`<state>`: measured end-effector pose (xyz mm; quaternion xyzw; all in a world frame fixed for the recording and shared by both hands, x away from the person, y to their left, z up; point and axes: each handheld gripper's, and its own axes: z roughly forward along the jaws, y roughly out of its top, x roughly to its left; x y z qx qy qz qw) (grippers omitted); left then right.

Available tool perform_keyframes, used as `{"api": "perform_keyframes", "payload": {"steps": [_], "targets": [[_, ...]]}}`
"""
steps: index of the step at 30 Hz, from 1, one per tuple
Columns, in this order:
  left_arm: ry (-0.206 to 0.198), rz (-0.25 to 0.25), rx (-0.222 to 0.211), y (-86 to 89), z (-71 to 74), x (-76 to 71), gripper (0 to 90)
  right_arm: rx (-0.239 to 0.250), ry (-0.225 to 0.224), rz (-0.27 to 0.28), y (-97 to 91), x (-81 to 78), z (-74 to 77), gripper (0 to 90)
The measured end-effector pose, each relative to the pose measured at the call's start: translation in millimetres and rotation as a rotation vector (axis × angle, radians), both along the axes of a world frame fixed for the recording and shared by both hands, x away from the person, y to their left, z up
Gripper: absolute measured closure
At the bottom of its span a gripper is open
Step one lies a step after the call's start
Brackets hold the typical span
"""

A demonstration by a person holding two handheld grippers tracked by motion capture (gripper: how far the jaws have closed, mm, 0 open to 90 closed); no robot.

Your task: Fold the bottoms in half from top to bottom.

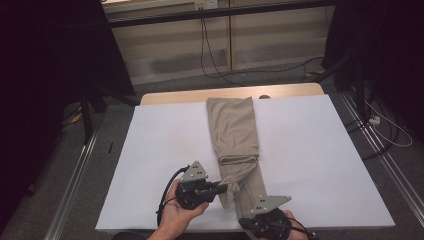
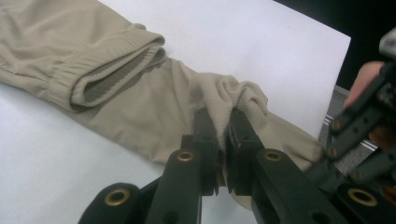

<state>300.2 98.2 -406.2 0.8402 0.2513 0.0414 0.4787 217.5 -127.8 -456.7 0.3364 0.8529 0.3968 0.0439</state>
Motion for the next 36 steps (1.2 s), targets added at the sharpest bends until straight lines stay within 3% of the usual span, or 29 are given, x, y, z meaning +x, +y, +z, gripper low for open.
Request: {"api": "perform_keyframes", "payload": {"steps": [3,6,7,11,14,16,17,19,21,26,29,32,36], "targets": [[0.001,-0.007,-0.001,0.4,-0.8,0.8,84.5,0.016,0.007,0.031,8.5,-0.1,-1.5,89.4],[-0.001,0.0,0.004,-0.1,-1.4,2.0,84.3,0.071,0.065,0.05,20.0,6.9,-3.1,84.0],[-0.001,-0.002,0.002,0.0,-1.7,1.6,84.1,0.05,0.063,0.064,24.8,6.2,-4.4,78.7],[0.005,-0.01,0.007,1.3,-2.2,-0.2,83.9,0.035,0.032,0.051,20.5,0.1,-2.6,76.7],[-0.001,-0.022,0.013,0.0,-2.1,-1.8,83.7,0.027,0.001,0.0,5.7,-3.7,1.2,72.4],[0.004,-0.023,0.004,-1.2,-1.3,-2.2,83.7,-0.006,-0.012,-0.037,1.0,-6.3,-1.7,65.3],[0.002,-0.025,0.005,-2.2,-0.9,-2.9,83.6,-0.006,-0.002,-0.024,1.3,-6.8,-3.8,65.4],[0.003,-0.032,0.006,-3.8,-0.4,-3.8,83.5,-0.023,-0.031,-0.023,5.2,-9.1,-5.2,67.1],[0.0,-0.042,0.012,-5.5,-0.6,-5.3,83.1,-0.004,-0.023,-0.013,9.2,-7.6,-4.9,89.6],[-0.003,-0.079,0.028,-11.4,-1.3,-13.7,83.1,0.001,0.011,0.05,24.7,-9.5,-11.1,90.0],[0.001,-0.107,0.059,-17.0,-4.1,-19.1,80.5,0.02,0.033,0.106,30.2,-16.3,-12.7,89.0],[0.011,-0.147,0.091,-22.8,-8.8,-26.8,77.7,0.023,0.011,0.093,17.3,-24.4,-3.3,82.5],[0.036,-0.194,0.128,-31.5,-16.0,-36.0,70.8,0.011,-0.025,-0.024,-19.8,-26.0,7.5,74.9]]}}
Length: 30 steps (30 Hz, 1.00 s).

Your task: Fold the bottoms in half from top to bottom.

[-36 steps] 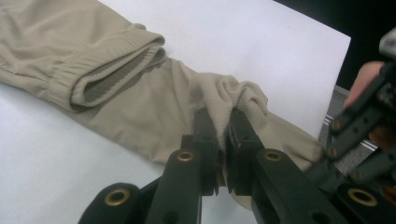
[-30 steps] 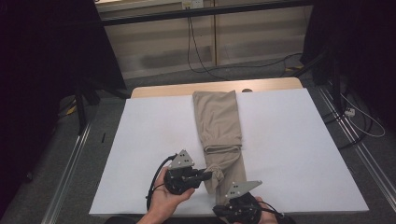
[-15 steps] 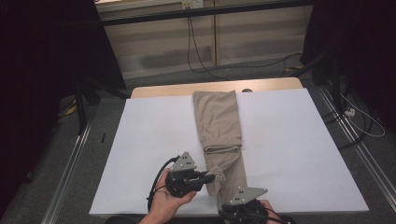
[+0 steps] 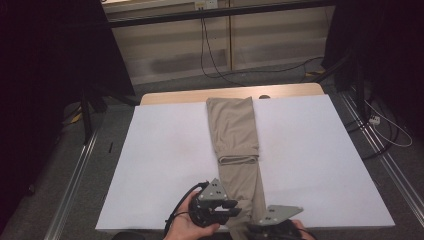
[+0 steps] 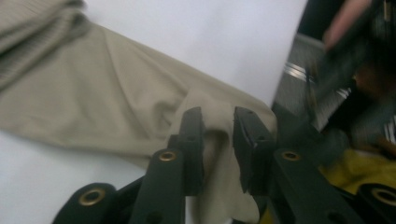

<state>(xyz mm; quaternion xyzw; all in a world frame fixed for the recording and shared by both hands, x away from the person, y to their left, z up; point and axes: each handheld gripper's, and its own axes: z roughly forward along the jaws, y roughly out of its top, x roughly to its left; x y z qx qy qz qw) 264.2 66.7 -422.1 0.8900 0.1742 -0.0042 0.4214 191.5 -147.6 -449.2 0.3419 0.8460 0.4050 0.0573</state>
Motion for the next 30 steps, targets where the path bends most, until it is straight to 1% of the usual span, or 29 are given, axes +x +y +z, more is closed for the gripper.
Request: {"api": "perform_keyframes", "payload": {"steps": [1,3,4,5,6,7,8,9,10,11,12,13,14,15,16,17,18,19,20,21,22,23,24,25,26,27,28,29,30], "targets": [[0.009,-0.019,0.011,-2.3,-2.0,-3.3,67.6,-0.002,-0.004,-0.03,-8.6,0.4,1.4,74.7],[-0.002,-0.019,0.025,-3.0,-2.6,-9.1,60.5,-0.011,-0.015,-0.08,-22.0,1.9,2.7,73.0],[0.001,-0.017,0.023,-1.4,-1.4,-9.5,56.7,0.005,-0.017,-0.101,-27.0,3.4,3.9,70.8],[0.005,-0.015,0.019,1.1,-0.2,-8.6,55.4,0.016,-0.025,-0.112,-29.5,5.3,5.4,70.5],[0.002,0.0,0.018,5.8,0.6,-6.4,53.4,0.023,-0.037,-0.118,-30.0,7.3,7.2,68.5],[-0.002,0.009,0.023,9.3,0.4,-4.7,53.4,0.029,-0.061,-0.119,-28.9,11.1,10.0,65.3],[-0.007,0.021,0.033,13.6,-1.6,-2.4,54.9,0.026,-0.068,-0.117,-27.3,14.6,11.8,63.6],[-0.014,0.033,0.052,15.9,-5.3,-0.4,54.7,0.025,-0.077,-0.11,-24.1,22.6,14.7,61.7],[-0.013,0.047,0.066,17.6,-9.7,1.2,54.3,0.035,-0.08,-0.113,-21.8,31.0,17.0,59.9],[-0.005,0.051,0.07,17.8,-13.4,2.3,53.5,0.044,-0.075,-0.105,-18.8,40.6,18.6,58.5],[0.004,0.04,0.089,17.2,-18.5,3.6,53.3,0.043,-0.084,-0.098,-16.1,47.4,19.3,57.5],[0.006,0.041,0.105,16.2,-21.2,3.4,52.5,0.037,-0.093,-0.085,-11.3,58.7,18.7,55.4],[0.015,0.038,0.131,14.6,-24.8,3.9,52.1,0.038,-0.08,-0.082,-8.3,65.3,17.3,52.8],[0.022,0.03,0.134,14.0,-26.3,3.7,56.0,0.039,-0.038,-0.067,-3.3,74.6,13.4,52.4],[0.034,0.01,0.13,13.1,-27.3,2.4,62.0,0.021,-0.026,-0.071,-0.5,78.2,10.4,52.6],[0.037,-0.003,0.133,11.9,-27.5,0.3,67.2,0.003,-0.017,-0.075,2.4,80.8,5.8,56.4],[0.038,-0.02,0.134,11.2,-26.4,-2.6,73.4,0.008,0.001,-0.067,3.2,80.4,2.0,67.5],[0.039,-0.031,0.126,11.4,-25.3,-3.8,82.3,0.015,0.009,-0.042,2.8,76.5,-1.1,78.7],[0.042,-0.046,0.119,11.9,-24.0,-5.1,85.2,0.008,0.01,-0.039,2.4,72.4,-1.5,86.2],[0.034,-0.057,0.127,12.8,-21.9,-6.6,86.5,0.006,0.007,-0.033,1.2,65.8,-0.4,86.8],[0.039,-0.06,0.123,13.6,-20.6,-8.6,87.1,0.009,0.0,-0.022,-1.0,58.7,1.9,87.2],[0.047,-0.061,0.102,13.5,-20.7,-10.1,87.3,0.019,-0.007,-0.018,-4.8,49.9,5.1,87.3],[0.046,-0.065,0.1,14.2,-19.3,-12.2,87.4,0.028,-0.013,-0.017,-7.3,44.5,6.6,87.3],[0.038,-0.083,0.11,15.5,-17.7,-13.1,87.4,0.043,-0.016,-0.021,-11.2,37.3,7.9,87.1],[0.047,-0.08,0.086,16.0,-16.6,-15.9,87.4,0.055,-0.015,-0.031,-15.3,30.6,8.2,86.8],[0.044,-0.094,0.089,16.9,-15.3,-16.6,87.4,0.059,-0.009,-0.031,-19.4,22.4,7.3,86.9],[0.058,-0.086,0.065,16.3,-14.8,-20.2,87.4,0.052,-0.01,-0.026,-21.4,17.5,6.3,86.8],[0.049,-0.104,0.068,17.1,-13.4,-21.1,87.3,0.044,-0.008,-0.03,-23.6,11.4,4.6,86.7],[0.065,-0.1,0.043,16.6,-12.4,-23.7,87.2,0.037,0.002,-0.021,-25.0,6.4,2.9,86.7]]}}
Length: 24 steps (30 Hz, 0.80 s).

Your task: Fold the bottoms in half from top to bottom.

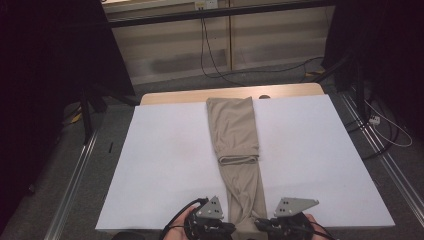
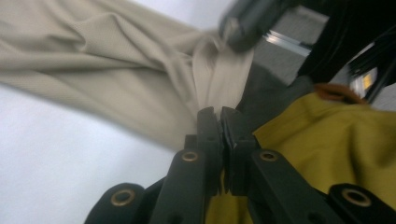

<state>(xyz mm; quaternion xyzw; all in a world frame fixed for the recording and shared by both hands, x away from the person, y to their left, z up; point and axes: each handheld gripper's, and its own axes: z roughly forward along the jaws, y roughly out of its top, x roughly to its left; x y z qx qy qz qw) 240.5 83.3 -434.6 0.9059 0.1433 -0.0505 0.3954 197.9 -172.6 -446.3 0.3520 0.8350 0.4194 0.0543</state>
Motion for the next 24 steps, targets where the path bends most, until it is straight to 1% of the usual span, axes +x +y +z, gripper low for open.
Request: {"api": "perform_keyframes", "payload": {"steps": [1,2,3,4,5,6,7,8,9,10,12,14,15,16,17,18,19,20,21,22,23,24], "targets": [[0.001,-0.001,-0.002,-0.5,2.3,-1.0,86.7,-0.008,0.002,0.008,-0.7,-4.6,-0.8,86.5],[0.001,-0.01,-0.019,-0.4,3.3,0.1,84.2,-0.014,-0.004,0.008,-1.6,-8.8,-0.7,86.0],[-0.008,-0.002,-0.031,-0.1,5.3,1.1,80.6,-0.013,-0.002,0.01,-2.3,-10.8,-0.5,85.4],[-0.011,0.004,-0.043,1.1,7.1,3.2,80.0,-0.008,-0.001,0.01,-3.8,-12.7,-0.3,84.4],[-0.012,0.016,-0.065,2.5,8.3,6.2,78.5,-0.005,0.004,0.005,-5.4,-13.8,-0.2,81.4],[-0.013,0.037,-0.073,3.9,8.7,9.9,74.9,0.0,0.012,0.007,-7.0,-14.7,-0.1,76.0],[-0.018,0.058,-0.064,4.4,8.2,13.8,71.9,0.007,0.017,0.004,-8.5,-15.4,0.2,68.4],[-0.03,0.071,-0.043,4.1,7.0,17.5,72.5,0.014,0.022,-0.004,-9.9,-15.3,0.5,66.1],[-0.036,0.086,-0.024,2.5,3.4,22.1,73.4,0.014,0.014,-0.014,-10.9,-14.4,1.5,65.8],[-0.033,0.097,-0.008,0.5,0.1,24.5,73.6,0.021,-0.01,-0.027,-12.0,-11.8,3.6,65.3],[-0.031,0.103,0.017,-4.5,-4.7,26.7,73.9,0.019,-0.024,-0.031,-10.3,-6.5,6.8,65.9],[-0.019,0.111,0.013,-7.5,-7.4,29.7,73.7,0.011,-0.03,-0.017,-3.5,-0.4,7.4,70.4],[-0.034,0.116,0.015,-7.5,-7.3,31.0,71.7,-0.001,-0.022,0.004,3.1,3.4,4.9,73.0],[-0.047,0.133,0.009,-7.5,-7.5,32.5,67.9,-0.012,-0.015,0.019,7.6,5.6,2.7,73.1],[-0.047,0.143,0.004,-6.9,-7.4,33.7,64.2,-0.025,0.001,0.033,14.6,9.1,-1.5,72.1],[-0.043,0.161,-0.012,-4.5,-6.9,35.6,63.8,-0.036,0.011,0.034,18.3,11.0,-3.9,70.1],[-0.042,0.173,-0.015,-2.8,-6.6,37.0,61.3,-0.058,0.011,0.022,23.8,13.0,-6.8,65.6],[-0.05,0.188,-0.015,-0.8,-6.2,38.6,58.2,-0.059,0.015,0.025,26.4,14.1,-7.7,63.1],[-0.072,0.198,-0.015,1.1,-6.2,39.9,56.7,-0.057,0.023,0.02,29.8,15.2,-8.0,59.3],[-0.09,0.214,-0.022,2.7,-6.5,40.8,55.7,-0.062,0.02,0.013,33.0,16.0,-7.8,56.4],[-0.102,0.236,-0.021,4.1,-6.3,41.6,53.4,-0.067,0.014,0.009,36.3,16.7,-8.1,54.9],[-0.104,0.238,-0.028,6.0,-6.0,43.2,52.3,-0.072,0.012,-0.002,39.6,17.7,-9.2,54.0]]}}
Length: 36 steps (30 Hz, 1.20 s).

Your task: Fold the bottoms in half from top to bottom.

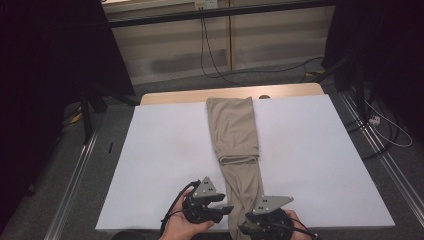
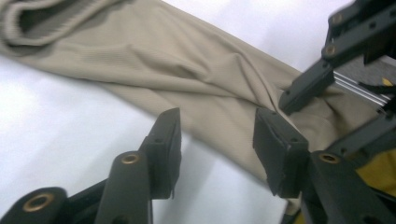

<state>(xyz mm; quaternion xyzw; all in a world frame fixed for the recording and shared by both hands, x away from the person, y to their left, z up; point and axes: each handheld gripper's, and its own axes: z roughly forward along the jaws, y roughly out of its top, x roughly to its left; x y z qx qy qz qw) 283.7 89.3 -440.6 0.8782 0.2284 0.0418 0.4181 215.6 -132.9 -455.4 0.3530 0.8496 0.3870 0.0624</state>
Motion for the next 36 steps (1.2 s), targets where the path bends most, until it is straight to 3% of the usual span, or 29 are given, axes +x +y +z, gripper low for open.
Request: {"api": "perform_keyframes", "payload": {"steps": [6,9,10,11,12,15,19,21,25,29,31,33,34,36], "targets": [[-0.04,0.034,-0.029,5.1,-1.5,3.8,46.6,-0.022,-0.017,-0.025,13.2,1.3,-3.4,52.7],[-0.056,0.077,-0.03,6.5,-1.7,5.6,39.1,-0.073,-0.073,-0.058,15.8,1.3,-4.5,76.5],[-0.056,0.084,-0.037,7.0,-1.5,6.3,37.5,-0.064,-0.067,-0.069,14.4,2.4,-4.7,81.5],[-0.064,0.092,-0.036,7.6,-1.1,6.8,36.2,-0.049,-0.053,-0.075,11.9,3.9,-4.7,89.0],[-0.065,0.101,-0.039,7.9,-0.9,7.0,34.4,-0.033,-0.041,-0.076,9.3,4.5,-4.3,90.0],[-0.067,0.102,-0.041,8.6,-0.7,7.2,33.8,0.015,-0.039,-0.066,6.0,3.0,0.4,90.0],[-0.065,0.102,-0.04,7.8,-1.3,7.8,35.3,0.115,-0.048,-0.039,3.6,-1.5,16.1,90.0],[-0.066,0.102,-0.037,7.7,-1.3,8.3,35.7,0.178,-0.057,-0.041,-1.9,-1.8,26.1,90.0],[-0.064,0.102,-0.035,7.7,-1.8,8.8,36.5,0.226,-0.074,-0.087,-22.9,0.6,34.5,90.0],[-0.064,0.093,-0.025,7.1,-2.3,9.0,36.7,0.195,-0.04,-0.154,-48.2,2.1,23.5,90.0],[-0.061,0.093,-0.031,5.9,-2.6,8.5,36.8,0.147,-0.027,-0.18,-58.9,-1.7,15.9,90.0],[-0.055,0.088,-0.02,3.7,-2.3,8.1,37.5,0.133,-0.014,-0.206,-66.7,-5.5,13.5,90.0],[-0.051,0.082,-0.018,2.8,-2.2,8.3,38.4,0.091,-0.031,-0.224,-71.5,-8.0,13.4,90.0],[-0.044,0.073,-0.006,-1.6,-2.2,9.0,42.0,0.059,-0.048,-0.247,-78.2,-10.0,13.9,90.0]]}}
